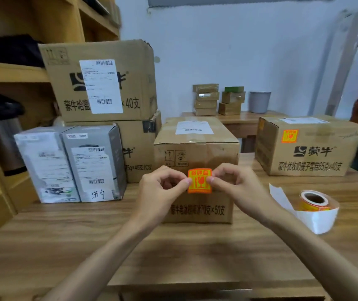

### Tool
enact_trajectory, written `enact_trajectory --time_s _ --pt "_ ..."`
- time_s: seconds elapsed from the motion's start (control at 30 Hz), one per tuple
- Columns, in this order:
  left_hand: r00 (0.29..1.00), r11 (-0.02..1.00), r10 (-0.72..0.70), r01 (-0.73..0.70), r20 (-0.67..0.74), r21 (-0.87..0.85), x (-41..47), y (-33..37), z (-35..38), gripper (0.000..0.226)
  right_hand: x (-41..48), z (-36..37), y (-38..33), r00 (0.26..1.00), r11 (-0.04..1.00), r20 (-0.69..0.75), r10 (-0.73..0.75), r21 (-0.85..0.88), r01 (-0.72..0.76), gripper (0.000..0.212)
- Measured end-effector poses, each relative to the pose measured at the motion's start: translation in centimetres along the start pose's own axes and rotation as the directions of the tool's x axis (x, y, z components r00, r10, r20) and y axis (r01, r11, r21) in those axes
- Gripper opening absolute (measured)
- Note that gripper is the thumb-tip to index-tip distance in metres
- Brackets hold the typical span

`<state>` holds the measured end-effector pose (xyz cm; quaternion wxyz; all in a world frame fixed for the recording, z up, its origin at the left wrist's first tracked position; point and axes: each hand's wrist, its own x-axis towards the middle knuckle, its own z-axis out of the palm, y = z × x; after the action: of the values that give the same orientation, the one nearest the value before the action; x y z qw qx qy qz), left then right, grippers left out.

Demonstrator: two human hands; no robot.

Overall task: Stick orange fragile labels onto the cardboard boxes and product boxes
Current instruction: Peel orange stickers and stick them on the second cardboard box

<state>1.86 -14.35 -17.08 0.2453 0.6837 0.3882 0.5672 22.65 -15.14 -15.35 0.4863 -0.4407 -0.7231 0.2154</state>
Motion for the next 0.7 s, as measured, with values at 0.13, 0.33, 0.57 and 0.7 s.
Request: enact_trajectory --time_s 0.13,0.33,0.57,0.7 --pt "0.998 0.998 0.028 -0.025 -0.06 0.049 1.1 -0.5 -2.7 0.013 1.6 2.5 -1.6 0.985 0.946 -0.101 -0.142 -0.307 0.105 0.016" --pt "0.989 0.995 0.073 -0.064 -0.131 0.072 2.4 -1.0 -3.9 0.014 3.4 4.8 -3.0 0.937 0.817 -0.177 -0.3 -0.555 0.157 0.019" --pt "0.979 0.984 0.101 -0.073 -0.176 0.161 3.7 -2.0 -4.1 0.01 5.0 5.8 -2.6 0.931 0.754 -0.193 -0.309 -0.647 0.115 0.023" --pt "0.97 0.978 0.113 -0.069 -0.216 0.199 4.0 -2.5 -3.9 0.011 5.3 6.5 -2.6 0.908 0.699 -0.216 -0.358 -0.707 0.107 0.024"
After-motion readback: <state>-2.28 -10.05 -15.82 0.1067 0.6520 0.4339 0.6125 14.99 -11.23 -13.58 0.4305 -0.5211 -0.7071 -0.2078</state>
